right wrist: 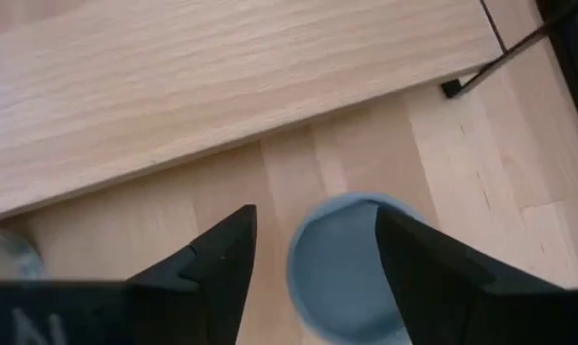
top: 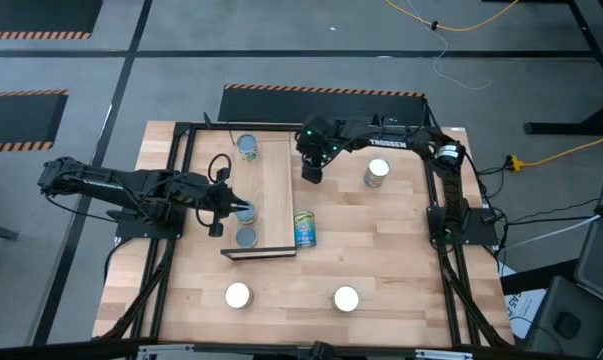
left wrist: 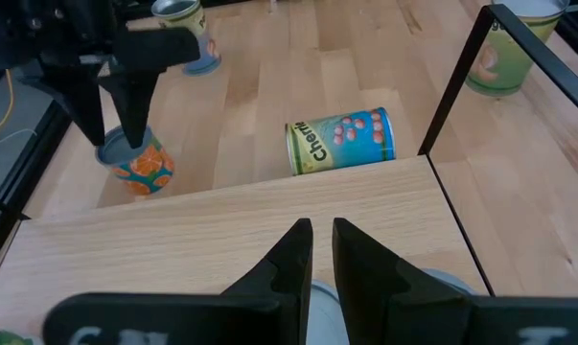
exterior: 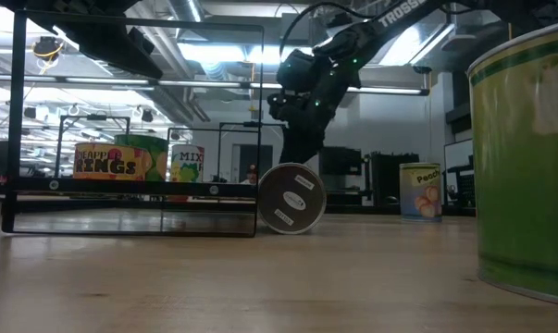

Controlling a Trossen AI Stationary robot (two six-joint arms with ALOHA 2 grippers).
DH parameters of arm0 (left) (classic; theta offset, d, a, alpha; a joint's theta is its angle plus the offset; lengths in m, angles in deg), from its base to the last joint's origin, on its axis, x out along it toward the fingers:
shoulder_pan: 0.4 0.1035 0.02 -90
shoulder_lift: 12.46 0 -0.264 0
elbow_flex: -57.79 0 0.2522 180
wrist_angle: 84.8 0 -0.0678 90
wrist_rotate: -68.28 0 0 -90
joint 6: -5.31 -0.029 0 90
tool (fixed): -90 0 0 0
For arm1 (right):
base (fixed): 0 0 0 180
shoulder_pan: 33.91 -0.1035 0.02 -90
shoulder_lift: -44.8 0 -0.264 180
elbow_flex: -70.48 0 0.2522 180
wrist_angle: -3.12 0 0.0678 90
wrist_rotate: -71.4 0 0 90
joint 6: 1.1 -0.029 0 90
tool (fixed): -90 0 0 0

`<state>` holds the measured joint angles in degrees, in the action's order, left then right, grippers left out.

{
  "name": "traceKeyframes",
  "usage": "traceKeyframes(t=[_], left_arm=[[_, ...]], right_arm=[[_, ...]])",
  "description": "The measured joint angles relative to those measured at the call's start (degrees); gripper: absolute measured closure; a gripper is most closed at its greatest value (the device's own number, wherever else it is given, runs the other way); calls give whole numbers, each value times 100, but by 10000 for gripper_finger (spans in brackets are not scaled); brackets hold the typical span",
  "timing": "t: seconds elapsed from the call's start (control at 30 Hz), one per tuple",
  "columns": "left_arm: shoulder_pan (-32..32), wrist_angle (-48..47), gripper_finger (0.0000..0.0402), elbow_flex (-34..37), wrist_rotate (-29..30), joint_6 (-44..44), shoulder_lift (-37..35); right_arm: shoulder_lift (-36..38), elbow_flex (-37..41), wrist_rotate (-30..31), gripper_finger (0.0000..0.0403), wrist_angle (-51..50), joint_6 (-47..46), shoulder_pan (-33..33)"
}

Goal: Pick and place cans onto a shelf
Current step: Put the small canned oranges on the shelf

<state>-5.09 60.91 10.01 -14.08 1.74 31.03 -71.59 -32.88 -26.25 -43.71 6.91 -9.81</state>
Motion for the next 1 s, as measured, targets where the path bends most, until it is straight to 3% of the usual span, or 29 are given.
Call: traceKeyframes(t=[0.37, 0.5, 0.73, 1.0], left_arm=[[0, -3, 363, -2, -1, 0, 0], [-7, 2, 363, -2, -2, 0, 0], [-11, 0, 363, -2, -2, 2, 0], [-11, -1, 363, -2, -2, 2, 0]], right_arm=[[-418, -13, 70, 192, 120, 22, 3], [-411, -25, 50, 239, 94, 127, -1], [-396, -42, 24, 384, -108, 425, -2], [-203, -45, -9, 397, -1179, 2036, -3]])
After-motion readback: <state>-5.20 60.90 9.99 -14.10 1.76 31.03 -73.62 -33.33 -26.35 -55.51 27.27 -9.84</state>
